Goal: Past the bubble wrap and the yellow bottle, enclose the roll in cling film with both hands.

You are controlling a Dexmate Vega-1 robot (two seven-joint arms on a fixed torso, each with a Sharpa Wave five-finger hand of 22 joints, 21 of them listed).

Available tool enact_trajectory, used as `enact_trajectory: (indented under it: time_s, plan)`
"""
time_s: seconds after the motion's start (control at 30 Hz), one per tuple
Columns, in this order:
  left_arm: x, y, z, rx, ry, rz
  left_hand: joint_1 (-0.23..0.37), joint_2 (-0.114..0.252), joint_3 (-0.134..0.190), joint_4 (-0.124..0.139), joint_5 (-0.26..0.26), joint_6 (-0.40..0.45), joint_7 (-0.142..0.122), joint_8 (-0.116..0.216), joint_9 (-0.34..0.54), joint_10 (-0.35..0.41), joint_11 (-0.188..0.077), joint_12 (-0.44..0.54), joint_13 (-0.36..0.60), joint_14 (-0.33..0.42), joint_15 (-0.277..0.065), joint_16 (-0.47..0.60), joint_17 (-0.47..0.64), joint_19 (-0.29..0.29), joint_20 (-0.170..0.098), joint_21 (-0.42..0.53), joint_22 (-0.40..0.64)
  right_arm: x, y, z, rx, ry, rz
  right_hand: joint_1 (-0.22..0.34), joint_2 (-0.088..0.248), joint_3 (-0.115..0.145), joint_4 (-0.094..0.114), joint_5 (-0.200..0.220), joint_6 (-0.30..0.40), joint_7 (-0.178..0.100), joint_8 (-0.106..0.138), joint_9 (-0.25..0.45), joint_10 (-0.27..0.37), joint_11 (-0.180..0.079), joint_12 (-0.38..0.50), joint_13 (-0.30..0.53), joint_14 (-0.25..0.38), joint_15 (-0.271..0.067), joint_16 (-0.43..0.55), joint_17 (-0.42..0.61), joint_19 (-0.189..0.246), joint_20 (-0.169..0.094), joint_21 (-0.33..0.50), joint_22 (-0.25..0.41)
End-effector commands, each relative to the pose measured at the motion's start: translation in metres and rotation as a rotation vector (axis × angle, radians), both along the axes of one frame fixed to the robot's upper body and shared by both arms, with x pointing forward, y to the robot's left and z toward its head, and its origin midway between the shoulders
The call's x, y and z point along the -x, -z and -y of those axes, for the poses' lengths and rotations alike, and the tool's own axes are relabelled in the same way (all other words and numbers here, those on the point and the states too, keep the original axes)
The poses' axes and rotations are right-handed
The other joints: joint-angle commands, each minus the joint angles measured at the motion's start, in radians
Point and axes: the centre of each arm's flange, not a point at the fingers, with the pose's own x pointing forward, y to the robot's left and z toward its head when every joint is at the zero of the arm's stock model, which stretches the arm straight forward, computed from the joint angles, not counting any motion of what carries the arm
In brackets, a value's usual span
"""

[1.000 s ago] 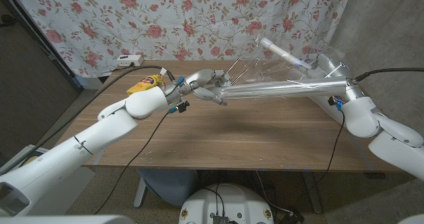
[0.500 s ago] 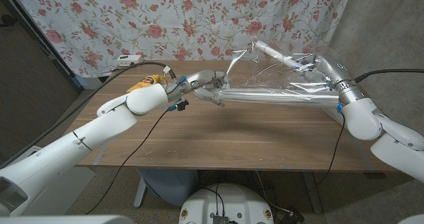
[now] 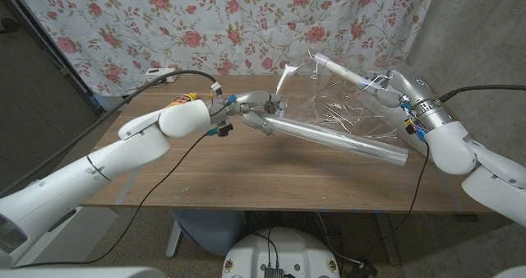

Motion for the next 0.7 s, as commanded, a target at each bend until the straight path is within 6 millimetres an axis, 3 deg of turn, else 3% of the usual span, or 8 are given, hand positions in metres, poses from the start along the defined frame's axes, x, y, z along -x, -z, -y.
enact_trajectory:
  time_s: [0.03, 0.7]
  plan:
    - [0.002, -0.003, 0.002, -0.09, -0.07, 0.062, 0.123, 0.17, 0.115, 0.107, 0.007, 0.015, 0.0, 0.104, 0.003, 0.006, -0.003, 0.007, 0.004, 0.005, 0.007, 0.005, 0.004, -0.006, 0.004, 0.005, 0.003, 0.006, -0.001, 0.0, 0.009, -0.026, -0.008, 0.008, 0.02, 0.34, -0.04, 0.007, 0.023, -0.032, 0.004, 0.002, 0.067, -0.071, 0.007, 0.006, -0.002, -0.026, 0.003, 0.004, -0.005, -0.108, 0.006, 0.0]
    - [-0.018, 0.0, 0.001, -0.088, -0.117, 0.058, 0.121, 0.169, 0.119, 0.108, 0.008, 0.012, 0.0, 0.115, 0.002, 0.005, -0.005, 0.009, 0.004, 0.004, 0.008, 0.007, 0.004, -0.006, 0.004, 0.007, 0.002, 0.023, 0.011, 0.0, -0.004, -0.131, -0.038, 0.006, 0.02, 0.341, -0.039, 0.006, 0.023, -0.033, 0.005, 0.002, 0.066, -0.07, 0.006, 0.011, -0.002, -0.027, 0.006, 0.005, -0.006, -0.109, 0.006, 0.0]
